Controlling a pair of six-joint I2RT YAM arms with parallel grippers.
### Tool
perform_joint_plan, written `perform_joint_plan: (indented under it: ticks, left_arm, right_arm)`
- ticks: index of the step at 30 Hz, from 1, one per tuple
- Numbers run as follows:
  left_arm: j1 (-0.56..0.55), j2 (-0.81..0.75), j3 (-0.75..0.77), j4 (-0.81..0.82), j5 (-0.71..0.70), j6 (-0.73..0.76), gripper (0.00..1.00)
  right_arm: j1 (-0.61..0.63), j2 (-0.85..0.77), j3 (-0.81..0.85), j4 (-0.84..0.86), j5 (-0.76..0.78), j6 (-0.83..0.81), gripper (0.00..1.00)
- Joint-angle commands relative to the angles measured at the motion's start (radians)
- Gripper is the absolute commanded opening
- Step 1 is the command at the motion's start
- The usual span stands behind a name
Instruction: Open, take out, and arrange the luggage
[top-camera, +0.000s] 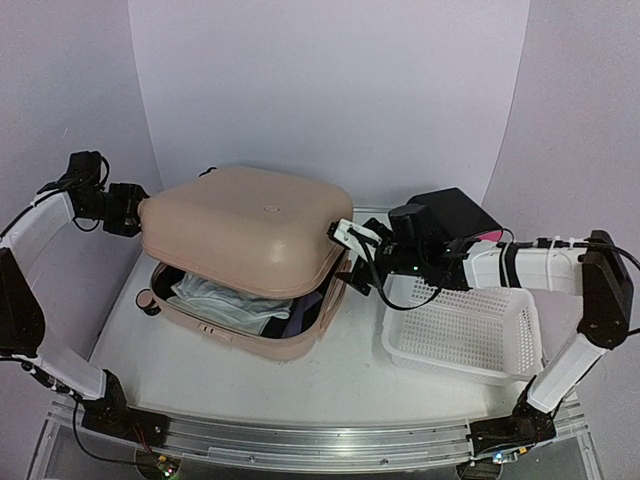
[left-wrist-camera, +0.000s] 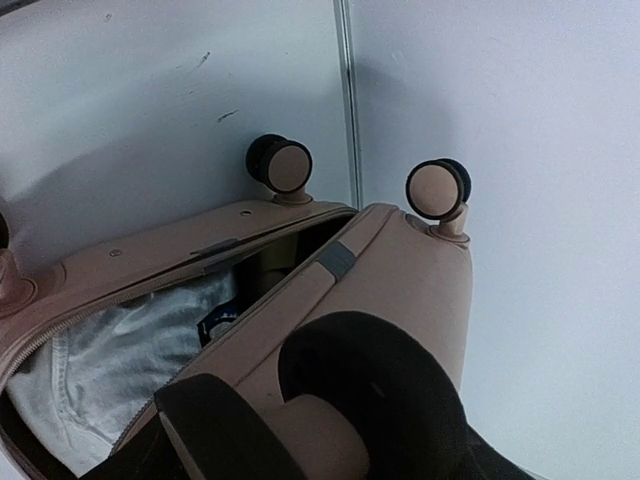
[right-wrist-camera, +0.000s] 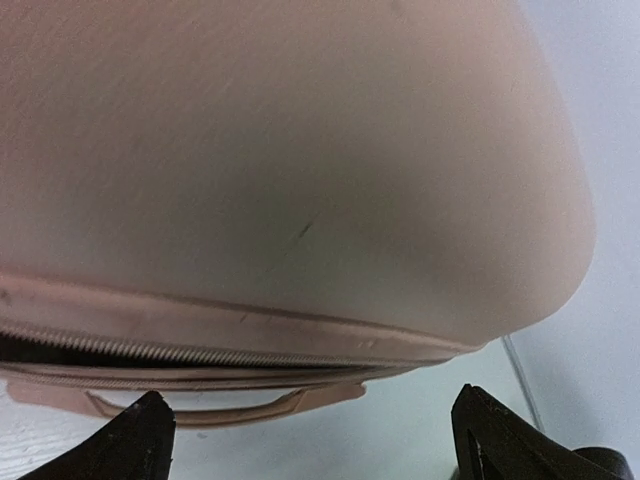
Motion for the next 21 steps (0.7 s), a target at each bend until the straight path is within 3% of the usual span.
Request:
perform_joint_plan:
  ticks: [1, 7, 12, 16, 19, 21]
  left_arm:
    - [0.007, -0.043, 0.159, 0.389, 0.081, -0.212, 0.22]
    - [0.005, -0.023, 0.208, 0.39, 0.098, -0.248, 0.21]
    - [0.001, -0.026, 0.213, 0.39, 0.098, -0.234, 0.2]
    - [0.001, -0.049, 0.162, 0.389, 0.077, -0.202, 0.19]
    - [0.002, -0.059, 0.13, 0.389, 0.072, -0.195, 0.2]
    - [0.002, -0.056, 0.125, 0.389, 0.074, -0.189, 0.2]
  right_arm:
    - [0.003, 0.041, 0.0, 0.365, 0.053, 0.001, 0.98]
    - [0.005, 0.101, 0.008, 0.507, 0.005, 0.062, 0.98]
    - [0.007, 0.13, 0.022, 0.695, 0.043, 0.152, 0.98]
    - [0.009, 0.13, 0.081, 0.73, 0.132, 0.25, 0.97]
    - [0.008, 0.163, 0.132, 0.732, 0.086, 0.315, 0.85]
    - [0.009, 0.192, 0.167, 0.738, 0.004, 0.356, 0.7]
